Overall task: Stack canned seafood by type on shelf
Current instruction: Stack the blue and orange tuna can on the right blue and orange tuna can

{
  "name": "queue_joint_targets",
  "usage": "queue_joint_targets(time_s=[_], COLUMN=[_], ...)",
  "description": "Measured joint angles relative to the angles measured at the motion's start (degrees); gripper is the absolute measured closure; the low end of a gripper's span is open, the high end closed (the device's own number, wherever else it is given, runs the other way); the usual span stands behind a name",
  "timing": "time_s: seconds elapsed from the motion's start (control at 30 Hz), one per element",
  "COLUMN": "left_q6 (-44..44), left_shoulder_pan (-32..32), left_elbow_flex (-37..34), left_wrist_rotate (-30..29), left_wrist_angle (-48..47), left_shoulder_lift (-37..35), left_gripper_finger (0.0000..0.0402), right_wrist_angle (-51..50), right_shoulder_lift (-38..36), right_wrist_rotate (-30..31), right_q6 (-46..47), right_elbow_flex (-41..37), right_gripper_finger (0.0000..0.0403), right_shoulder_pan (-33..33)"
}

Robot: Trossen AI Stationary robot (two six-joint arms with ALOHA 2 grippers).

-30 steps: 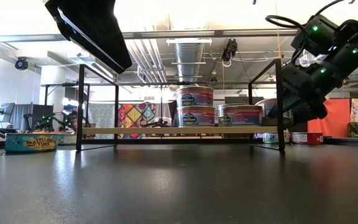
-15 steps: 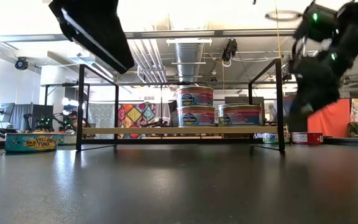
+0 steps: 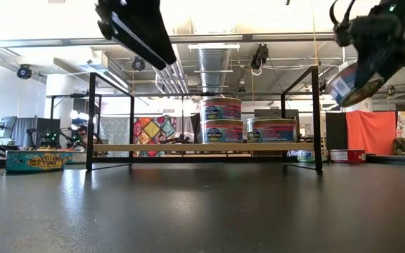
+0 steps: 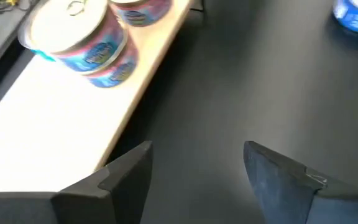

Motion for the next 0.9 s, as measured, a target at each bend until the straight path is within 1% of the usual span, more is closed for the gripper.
queue_joint_targets(time_s=[0.17,0.33,0.47,0.6,0.73,0.8,0.9], left_q6=[0.63,0.72,0.59,1.37,3.6,4.58,4.8], left_shoulder_pan=[2.49,2.7,2.7,2.7,2.83,2.83,2.81], left_elbow_flex=[-1.9,-6.02,-8.07,-7.63,-6.05,-5.23,-4.46], left_wrist_rotate=[-0.61,-1.53,-2.94,-5.27,-7.37,-7.97,-8.11], left_wrist_angle=[0.32,5.14,7.55,7.65,8.05,8.05,8.19], left_shoulder_lift=[-0.59,-3.24,-5.55,-6.87,-7.36,-7.36,-7.36], left_gripper_finger=[0.0167,0.0167,0.0167,0.0167,0.0167,0.0167,0.0167], right_wrist_angle=[-3.69,-4.91,-2.24,8.29,22.96,25.81,23.99], right_shoulder_lift=[2.98,6.16,9.76,14.39,19.77,22.92,27.45], right_wrist_rotate=[-4.07,-10.38,-10.94,-6.55,-2.38,0.56,6.13], right_q6=[5.68,11.94,17.17,17.98,13.18,10.71,6.81], right_elbow_flex=[4.59,9.8,14.05,17.04,18.01,19.13,22.32], right_gripper_finger=[0.0048,0.0048,0.0048,0.0048,0.0048,0.0048,0.0048], right_shoulder_pan=[7.92,16.87,24.12,27.88,27.49,26.34,23.78])
